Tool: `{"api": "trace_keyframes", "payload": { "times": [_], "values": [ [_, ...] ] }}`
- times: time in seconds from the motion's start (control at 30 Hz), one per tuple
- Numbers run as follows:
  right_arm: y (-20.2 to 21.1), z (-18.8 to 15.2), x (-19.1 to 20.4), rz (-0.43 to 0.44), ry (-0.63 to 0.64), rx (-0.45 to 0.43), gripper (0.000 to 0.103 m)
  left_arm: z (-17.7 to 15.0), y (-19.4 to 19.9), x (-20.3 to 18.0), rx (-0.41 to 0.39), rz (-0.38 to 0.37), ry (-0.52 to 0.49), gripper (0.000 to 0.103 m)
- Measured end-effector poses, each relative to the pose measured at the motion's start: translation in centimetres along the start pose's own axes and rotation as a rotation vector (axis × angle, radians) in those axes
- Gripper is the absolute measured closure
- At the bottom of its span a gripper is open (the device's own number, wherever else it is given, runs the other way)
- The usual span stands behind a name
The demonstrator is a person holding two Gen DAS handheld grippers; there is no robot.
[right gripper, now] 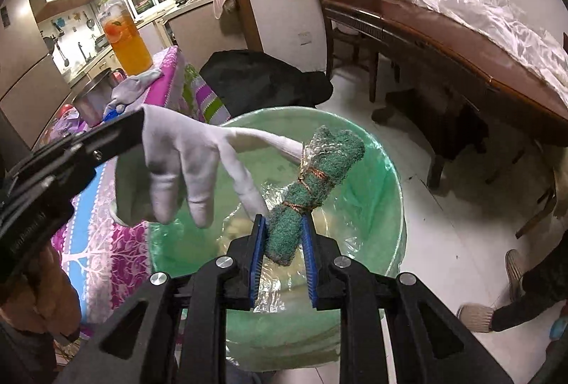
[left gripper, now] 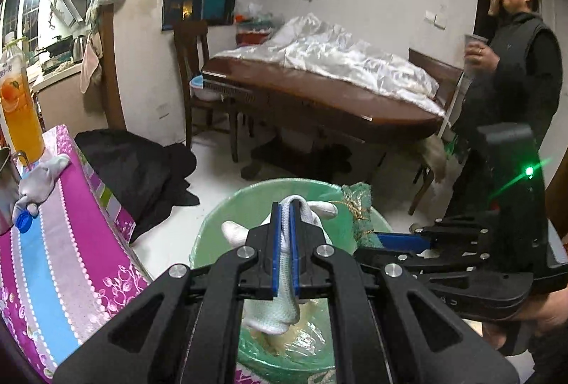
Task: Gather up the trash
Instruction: 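Carry the glove and green bundle in both tools over the green trash bin, then open both tools to drop the glove and green bundle into the bin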
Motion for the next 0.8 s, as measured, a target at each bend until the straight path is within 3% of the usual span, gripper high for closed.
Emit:
{"api": "trace_keyframes", "payload": {
  "times": [0.6, 0.73, 0.8],
  "values": [
    [-0.8, -0.3, -0.6, 0.012, -0.003, 0.005, 0.079, 0.0, -0.9, 0.3, 0.023, 0.022, 0.023, 0.099],
    [-0.6, -0.3, -0.6, 0.009, -0.005, -0.006, 0.064, 0.2, -1.1, 0.6, 0.033, 0.021, 0.037, 0.096],
    [-0.3, -0.3, -0.8, 0.001, -0.013, -0.022, 0.052, 0.1, -1.1, 0.7, 0.036, 0.032, 0.046, 0.076]
  ]
}}
Point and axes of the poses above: each gripper's, at about its wrist camera, not at the fingertips, and y roughly against the way its jaws point, x to its left, z to its top, the point moved 1 cm from there along -y, roughly the way its jaws point, and after that the axes turned 8 degrees about z, right-handed, at the moved point
